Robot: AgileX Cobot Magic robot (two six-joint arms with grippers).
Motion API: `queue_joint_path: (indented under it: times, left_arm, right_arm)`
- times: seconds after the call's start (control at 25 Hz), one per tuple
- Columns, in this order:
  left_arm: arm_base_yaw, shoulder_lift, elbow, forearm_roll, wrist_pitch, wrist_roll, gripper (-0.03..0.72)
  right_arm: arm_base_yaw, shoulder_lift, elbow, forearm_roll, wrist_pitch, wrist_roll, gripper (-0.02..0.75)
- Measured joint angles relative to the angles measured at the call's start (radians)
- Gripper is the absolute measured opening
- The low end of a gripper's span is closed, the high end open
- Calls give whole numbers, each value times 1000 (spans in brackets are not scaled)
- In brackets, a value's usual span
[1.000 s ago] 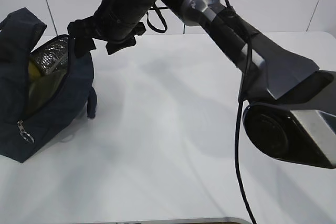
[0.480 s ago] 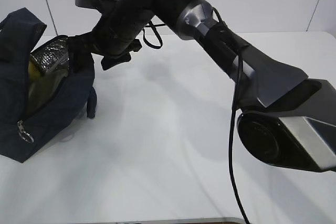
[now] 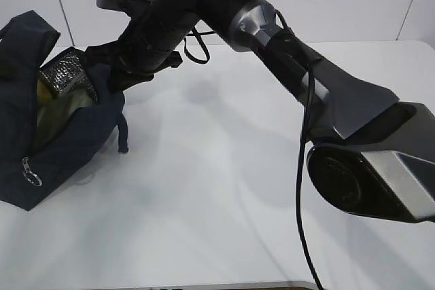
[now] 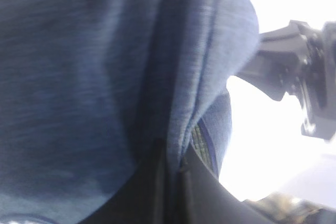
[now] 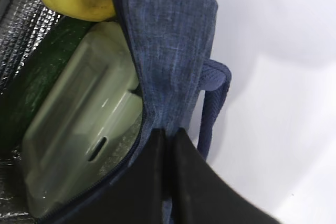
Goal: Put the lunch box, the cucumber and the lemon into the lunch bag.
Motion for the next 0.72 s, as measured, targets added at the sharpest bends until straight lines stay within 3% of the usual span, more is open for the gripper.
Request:
queue_joint_path:
  times: [0.24, 0.44, 0.72]
  left_arm:
    - [0, 0, 0, -25, 23, 0, -4]
    - [-13, 0, 0, -145, 23, -2, -4]
    - [-146, 0, 0, -277, 17, -2, -4]
  right_arm:
    - [0, -22, 0, -52, 2, 11, 9]
    - [4, -100, 2, -155, 14, 23, 8]
    - [4, -212, 7, -282, 23, 34, 8]
